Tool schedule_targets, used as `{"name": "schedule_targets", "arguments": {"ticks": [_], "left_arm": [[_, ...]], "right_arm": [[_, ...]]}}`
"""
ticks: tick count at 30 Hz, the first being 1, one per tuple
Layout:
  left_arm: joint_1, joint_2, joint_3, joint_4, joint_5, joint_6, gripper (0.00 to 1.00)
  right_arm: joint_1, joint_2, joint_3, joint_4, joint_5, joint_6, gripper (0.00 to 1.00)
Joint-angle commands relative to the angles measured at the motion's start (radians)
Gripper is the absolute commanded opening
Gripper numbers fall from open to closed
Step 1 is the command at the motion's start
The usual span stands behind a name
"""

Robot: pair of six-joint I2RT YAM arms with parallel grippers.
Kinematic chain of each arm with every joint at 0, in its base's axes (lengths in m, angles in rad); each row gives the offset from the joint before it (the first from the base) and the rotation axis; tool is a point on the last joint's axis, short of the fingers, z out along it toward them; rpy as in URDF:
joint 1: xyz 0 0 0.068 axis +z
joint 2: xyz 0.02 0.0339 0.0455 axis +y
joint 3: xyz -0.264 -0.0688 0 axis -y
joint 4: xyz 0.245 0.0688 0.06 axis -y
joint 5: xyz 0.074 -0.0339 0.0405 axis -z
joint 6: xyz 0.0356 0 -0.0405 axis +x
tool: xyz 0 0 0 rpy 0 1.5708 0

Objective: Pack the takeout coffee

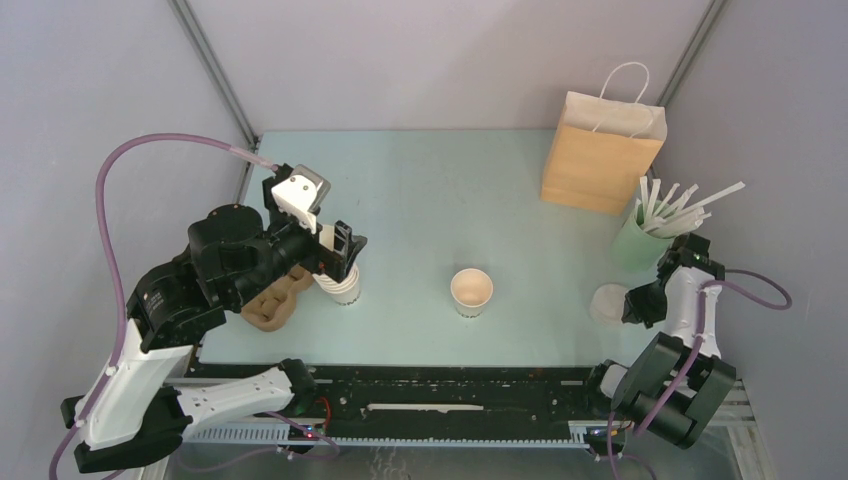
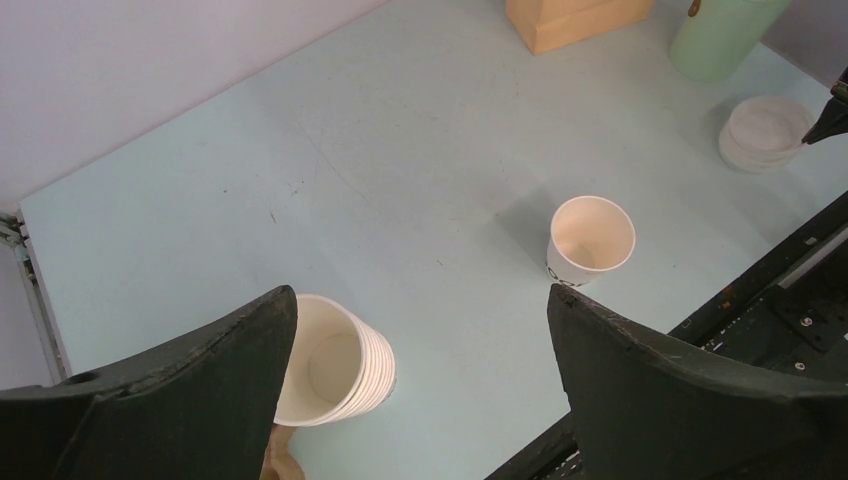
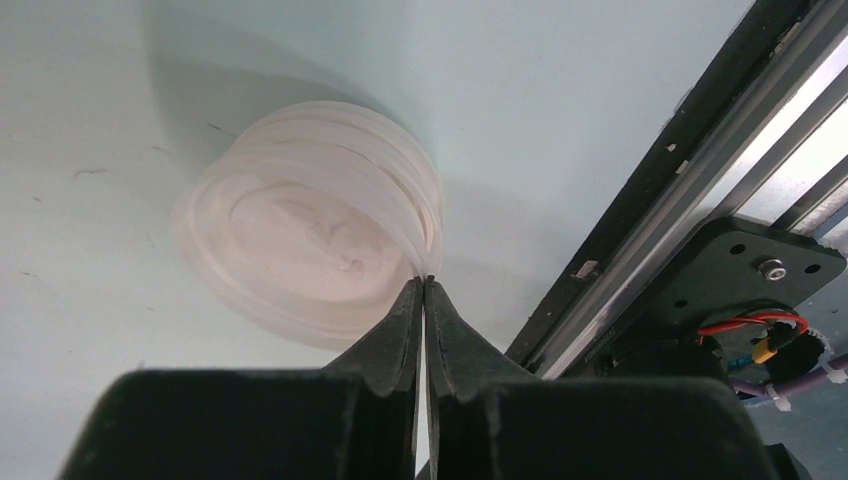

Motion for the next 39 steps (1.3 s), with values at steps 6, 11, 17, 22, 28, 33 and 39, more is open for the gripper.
{"name": "schedule_targets", "arguments": {"ticks": [6, 11, 17, 22, 28, 33, 39], "left_arm": [[0.006, -0.007, -0.011, 0.034, 0.007, 0.022, 1.0], [0.007, -0.008, -0.013, 0.035, 0.002, 0.022, 1.0], [0.007, -0.008, -0.016, 0.038, 0.0, 0.022, 1.0], [0.007, -0.007, -0.015, 0.036, 0.001, 0.022, 1.0], [0.007, -0.005, -0.015, 0.038, 0.001, 0.022, 1.0], [0.006, -0.005, -0.014, 0.034, -0.003, 0.022, 1.0], [0.007, -0.005, -0.015, 0.037, -0.003, 0.022, 1.0]], "right_arm": [[-0.003, 0.049, 0.023, 0.038, -0.045, 0.003, 0.11], [0.001, 0.046, 0.022, 0.037, -0.037, -0.004, 0.16], [0.001, 0.048, 0.018, 0.047, -0.043, -0.007, 0.19], [0.003, 0.066, 0.018, 0.061, -0.046, -0.007, 0.2], [0.013, 0.069, 0.005, 0.073, -0.037, 0.0, 0.26], [0.021, 0.092, 0.003, 0.08, -0.029, 0.002, 0.26], [0.013, 0.052, 0.003, 0.051, -0.011, -0.016, 0.29]]}}
